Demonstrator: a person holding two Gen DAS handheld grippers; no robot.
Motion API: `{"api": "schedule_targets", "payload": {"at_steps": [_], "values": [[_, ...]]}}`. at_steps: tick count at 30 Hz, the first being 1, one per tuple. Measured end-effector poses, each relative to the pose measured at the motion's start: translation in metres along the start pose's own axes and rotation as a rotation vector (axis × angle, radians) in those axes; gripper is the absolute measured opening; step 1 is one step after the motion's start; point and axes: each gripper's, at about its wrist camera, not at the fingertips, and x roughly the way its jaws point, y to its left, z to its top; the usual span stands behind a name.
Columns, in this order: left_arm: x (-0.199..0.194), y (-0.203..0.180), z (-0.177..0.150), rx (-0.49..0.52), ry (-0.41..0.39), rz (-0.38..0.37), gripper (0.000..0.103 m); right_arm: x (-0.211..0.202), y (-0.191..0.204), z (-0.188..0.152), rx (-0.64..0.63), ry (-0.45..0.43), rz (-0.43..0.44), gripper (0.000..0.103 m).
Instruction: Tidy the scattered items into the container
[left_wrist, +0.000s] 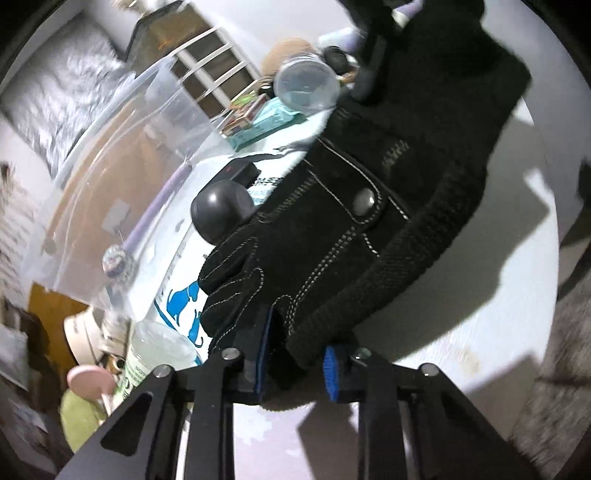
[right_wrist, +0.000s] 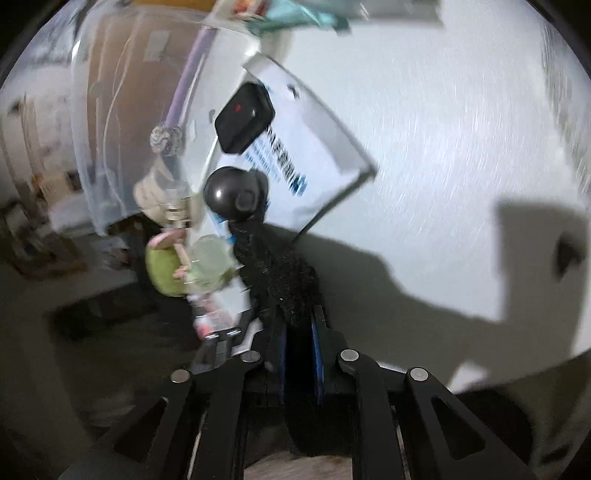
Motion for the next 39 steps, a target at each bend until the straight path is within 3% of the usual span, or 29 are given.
{"api": "schedule_targets", "payload": {"at_steps": [1, 3, 5, 9, 13, 18, 28, 29, 31, 33, 35, 39], "values": [[0.000, -0.001, 0.001, -0.032, 0.006, -0.012, 0.023, -0.003, 0.005, 0.001, -0.044, -0.022, -0.034, 0.014], [-0.001, 0.002, 0.003, -0.098, 0.021, -0.038, 0.022, -0.013, 0.018, -0.003, -0.150, -0.073, -0.107, 0.025], [0.000, 0.004, 0.005, -0.147, 0.034, -0.061, 0.021, -0.026, 0.037, -0.014, -0.320, -0.151, -0.225, 0.055], [0.002, 0.010, 0.010, -0.206, 0.063, -0.102, 0.021, -0.042, 0.070, -0.055, -0.735, -0.286, -0.461, 0.055], [0.004, 0.021, 0.015, -0.265, 0.097, -0.146, 0.021, -0.028, 0.081, -0.115, -1.151, -0.325, -0.678, 0.055], [0.006, 0.033, 0.026, -0.327, 0.155, -0.206, 0.021, 0.016, 0.068, -0.163, -1.464, -0.369, -0.846, 0.055], [0.005, 0.046, 0.034, -0.361, 0.173, -0.256, 0.021, 0.088, 0.056, -0.178, -1.767, -0.393, -1.039, 0.055], [0.004, 0.045, 0.034, -0.355, 0.171, -0.254, 0.021, 0.092, 0.057, -0.176, -1.788, -0.400, -1.061, 0.048], [0.004, 0.043, 0.032, -0.336, 0.160, -0.243, 0.023, 0.094, 0.060, -0.167, -1.802, -0.369, -1.087, 0.025], [0.005, 0.041, 0.029, -0.325, 0.146, -0.231, 0.028, 0.090, 0.064, -0.160, -1.789, -0.344, -1.078, 0.023], [0.008, 0.039, 0.025, -0.327, 0.144, -0.225, 0.041, 0.087, 0.067, -0.156, -1.792, -0.327, -1.085, 0.023], [0.014, 0.034, 0.022, -0.314, 0.148, -0.238, 0.037, 0.083, 0.067, -0.155, -1.808, -0.282, -1.100, 0.022]]}}
